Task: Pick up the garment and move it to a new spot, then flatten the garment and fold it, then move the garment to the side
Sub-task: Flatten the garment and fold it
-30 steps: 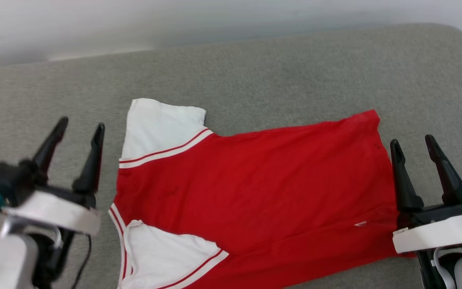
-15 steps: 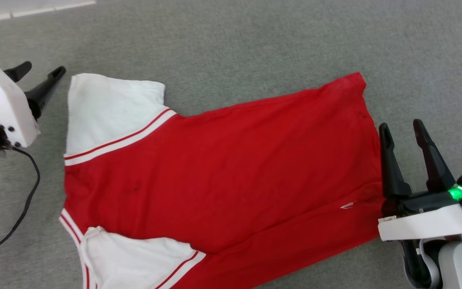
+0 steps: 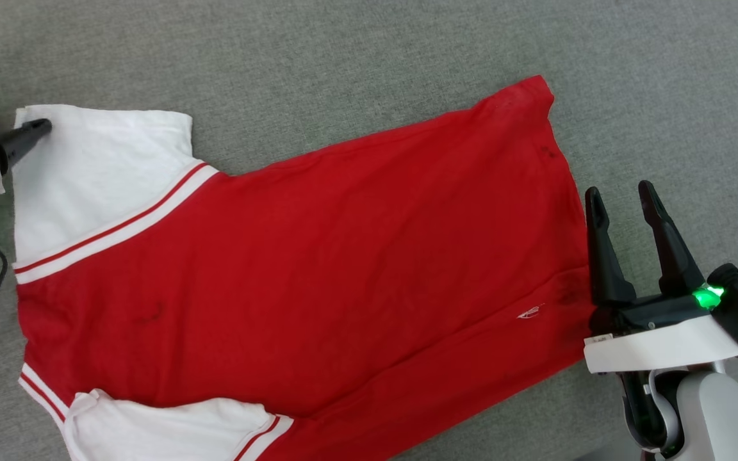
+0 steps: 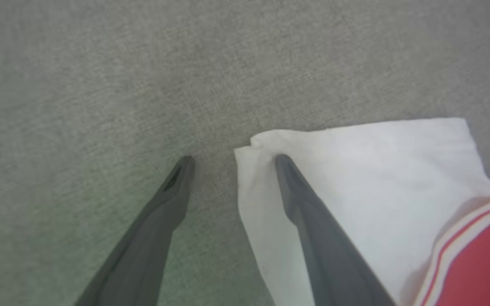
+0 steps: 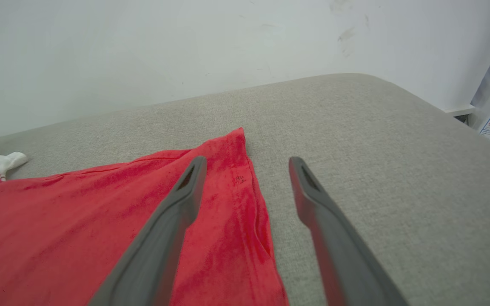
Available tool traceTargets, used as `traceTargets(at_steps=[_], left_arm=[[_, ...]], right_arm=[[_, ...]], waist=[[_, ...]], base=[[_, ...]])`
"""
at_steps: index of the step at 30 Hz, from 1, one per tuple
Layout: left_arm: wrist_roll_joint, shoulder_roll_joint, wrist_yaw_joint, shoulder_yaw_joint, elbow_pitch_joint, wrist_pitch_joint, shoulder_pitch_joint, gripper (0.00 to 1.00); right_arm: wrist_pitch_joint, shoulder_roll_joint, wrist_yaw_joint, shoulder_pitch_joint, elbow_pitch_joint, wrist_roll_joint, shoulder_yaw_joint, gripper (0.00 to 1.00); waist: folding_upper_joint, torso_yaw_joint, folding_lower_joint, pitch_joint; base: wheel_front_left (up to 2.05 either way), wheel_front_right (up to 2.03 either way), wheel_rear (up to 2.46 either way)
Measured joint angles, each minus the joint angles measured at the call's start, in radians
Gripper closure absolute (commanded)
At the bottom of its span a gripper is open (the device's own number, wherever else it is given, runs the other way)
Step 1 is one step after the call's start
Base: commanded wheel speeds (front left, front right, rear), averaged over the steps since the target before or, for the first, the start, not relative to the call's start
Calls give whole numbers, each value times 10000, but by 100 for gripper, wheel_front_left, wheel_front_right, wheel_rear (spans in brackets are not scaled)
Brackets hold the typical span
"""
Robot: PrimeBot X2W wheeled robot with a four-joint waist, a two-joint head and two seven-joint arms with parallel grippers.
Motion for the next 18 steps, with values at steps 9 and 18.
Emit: traceTargets(at_steps=[9, 18], left_arm=[[0, 29, -38, -477, 186, -186, -185, 100], [-268, -240, -40, -1055, -17, -2930, -21, 100]], right_arm=[[-107, 65, 0, -113, 245, -19, -58, 0], [895, -535, 2, -189, 337, -307, -276, 0]], waist=[[0, -61, 0, 90], [0, 357, -1, -570]], base=[[0, 0, 0], [0, 0, 0]])
